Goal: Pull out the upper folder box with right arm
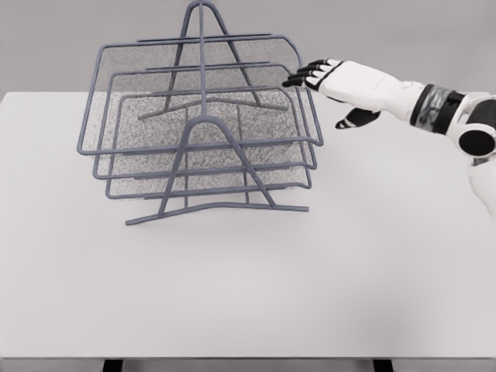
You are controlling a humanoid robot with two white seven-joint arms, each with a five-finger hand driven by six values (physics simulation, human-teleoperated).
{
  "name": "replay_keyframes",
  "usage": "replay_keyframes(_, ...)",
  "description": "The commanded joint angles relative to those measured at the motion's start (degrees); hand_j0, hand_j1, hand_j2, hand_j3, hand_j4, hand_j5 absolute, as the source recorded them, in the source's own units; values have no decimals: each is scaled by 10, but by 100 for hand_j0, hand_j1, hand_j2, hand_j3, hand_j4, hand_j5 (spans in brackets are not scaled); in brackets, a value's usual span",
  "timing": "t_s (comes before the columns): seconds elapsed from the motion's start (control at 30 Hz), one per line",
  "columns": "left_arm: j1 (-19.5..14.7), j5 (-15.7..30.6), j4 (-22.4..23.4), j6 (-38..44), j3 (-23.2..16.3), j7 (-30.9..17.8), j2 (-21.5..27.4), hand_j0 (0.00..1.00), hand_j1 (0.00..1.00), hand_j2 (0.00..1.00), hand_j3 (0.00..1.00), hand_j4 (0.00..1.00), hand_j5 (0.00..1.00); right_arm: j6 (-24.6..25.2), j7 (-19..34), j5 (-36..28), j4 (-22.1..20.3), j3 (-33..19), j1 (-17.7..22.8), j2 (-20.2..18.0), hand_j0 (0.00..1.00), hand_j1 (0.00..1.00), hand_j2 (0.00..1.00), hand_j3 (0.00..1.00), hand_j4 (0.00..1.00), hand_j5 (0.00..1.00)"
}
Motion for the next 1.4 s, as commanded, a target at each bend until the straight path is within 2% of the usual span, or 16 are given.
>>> replay_keyframes(0.0,0,0,0,0,0,0,0,100,100,100,100,100,100,2,0,-3,0,8,0,-1,100,100,100,100,100,100)
replay_keyframes(0.33,0,0,0,0,0,0,0,100,100,100,100,100,100,2,0,1,3,15,8,-11,100,100,100,100,100,100)
replay_keyframes(0.63,0,0,0,0,0,0,0,100,100,100,100,100,100,2,0,5,-1,42,11,-33,100,100,100,100,100,100)
replay_keyframes(0.67,0,0,0,0,0,0,0,100,100,100,100,100,100,2,0,5,-4,42,11,-52,100,100,100,100,100,100)
replay_keyframes(0.77,0,0,0,0,0,0,0,100,100,100,100,100,100,2,0,4,-9,42,11,-52,100,100,100,100,100,100)
replay_keyframes(0.93,0,0,0,0,0,0,0,100,100,100,100,100,100,2,0,-2,-18,39,12,-77,100,100,100,100,100,100)
replay_keyframes(1.13,0,0,0,0,0,0,0,100,100,100,100,100,100,2,0,-3,-18,36,12,-85,100,100,100,100,100,100)
replay_keyframes(1.3,0,0,0,0,0,0,0,100,100,100,100,100,100,2,0,-3,-19,20,16,-100,100,100,100,100,100,100)
replay_keyframes(1.37,0,0,0,0,1,0,0,100,100,100,100,100,100,2,0,-3,-33,1,30,-103,100,100,100,100,100,100)
